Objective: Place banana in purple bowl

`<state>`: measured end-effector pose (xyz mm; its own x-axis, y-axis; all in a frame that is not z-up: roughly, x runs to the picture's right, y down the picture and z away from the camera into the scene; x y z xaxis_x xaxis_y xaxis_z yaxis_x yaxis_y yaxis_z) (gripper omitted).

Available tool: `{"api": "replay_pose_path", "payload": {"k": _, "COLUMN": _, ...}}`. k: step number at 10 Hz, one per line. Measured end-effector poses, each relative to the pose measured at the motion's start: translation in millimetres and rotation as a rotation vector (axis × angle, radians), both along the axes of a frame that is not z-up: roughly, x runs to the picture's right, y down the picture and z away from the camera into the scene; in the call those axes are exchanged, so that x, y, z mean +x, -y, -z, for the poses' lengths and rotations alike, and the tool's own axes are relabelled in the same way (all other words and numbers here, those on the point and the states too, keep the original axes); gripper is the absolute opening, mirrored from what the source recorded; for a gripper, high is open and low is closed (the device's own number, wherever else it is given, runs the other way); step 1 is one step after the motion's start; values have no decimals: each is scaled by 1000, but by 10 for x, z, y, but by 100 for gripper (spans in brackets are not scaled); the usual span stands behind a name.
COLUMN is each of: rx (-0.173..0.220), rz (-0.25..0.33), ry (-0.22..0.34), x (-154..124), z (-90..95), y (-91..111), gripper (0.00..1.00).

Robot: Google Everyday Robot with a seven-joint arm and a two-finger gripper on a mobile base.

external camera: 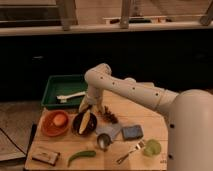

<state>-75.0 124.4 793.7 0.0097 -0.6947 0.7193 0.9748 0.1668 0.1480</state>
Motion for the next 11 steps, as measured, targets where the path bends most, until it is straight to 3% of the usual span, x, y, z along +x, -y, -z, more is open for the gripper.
{"api": "replay_pose_path", "payload": {"k": 11, "rx": 15, "rz": 15, "ry": -2, "x": 44, "z": 91, "y": 196, "gripper": 80}}
